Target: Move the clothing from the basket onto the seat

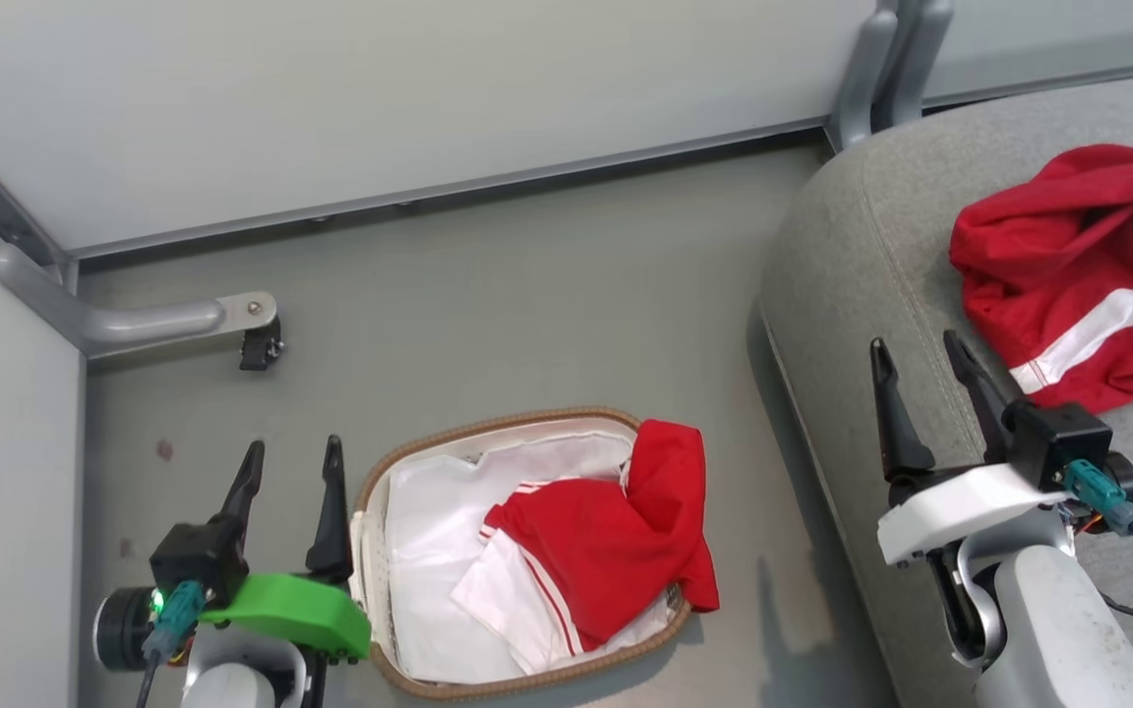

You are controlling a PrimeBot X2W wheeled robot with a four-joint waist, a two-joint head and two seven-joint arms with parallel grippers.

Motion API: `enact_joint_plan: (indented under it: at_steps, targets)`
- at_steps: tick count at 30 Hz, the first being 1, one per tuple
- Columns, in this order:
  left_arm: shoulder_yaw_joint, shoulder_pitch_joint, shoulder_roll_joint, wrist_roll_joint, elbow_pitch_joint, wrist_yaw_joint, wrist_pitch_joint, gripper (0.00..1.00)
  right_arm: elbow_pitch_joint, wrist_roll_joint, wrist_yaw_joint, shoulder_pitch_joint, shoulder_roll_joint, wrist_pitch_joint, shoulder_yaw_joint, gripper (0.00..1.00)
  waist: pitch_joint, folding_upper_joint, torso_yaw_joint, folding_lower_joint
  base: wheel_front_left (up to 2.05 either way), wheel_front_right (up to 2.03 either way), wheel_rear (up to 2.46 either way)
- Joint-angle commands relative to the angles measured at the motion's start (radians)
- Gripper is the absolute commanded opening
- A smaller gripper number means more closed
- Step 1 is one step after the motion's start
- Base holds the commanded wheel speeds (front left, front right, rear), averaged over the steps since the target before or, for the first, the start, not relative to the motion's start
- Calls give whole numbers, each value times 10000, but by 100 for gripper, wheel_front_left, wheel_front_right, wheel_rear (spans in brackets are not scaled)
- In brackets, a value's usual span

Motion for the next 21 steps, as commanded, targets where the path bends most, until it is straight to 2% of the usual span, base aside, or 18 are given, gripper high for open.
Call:
enact_joint_plan:
  at_steps: [1, 7, 21]
  targets:
    - [132, 250, 3, 141, -49, -25, -9, 100, -137, 150, -10, 232, -43, -48, 48, 100, -295, 0, 201, 0, 0, 0, 0]
    - [446, 642, -16, 182, -71, -70, -9, 100, -443, 400, -10, 837, -42, -48, 182, 100, -639, 0, 358, 0, 0, 0, 0]
    - [490, 1823, -15, 36, -121, 89, -9, 100, -179, 688, -10, 2008, -38, -48, 176, 100, -1430, 0, 446, 0, 0, 0, 0]
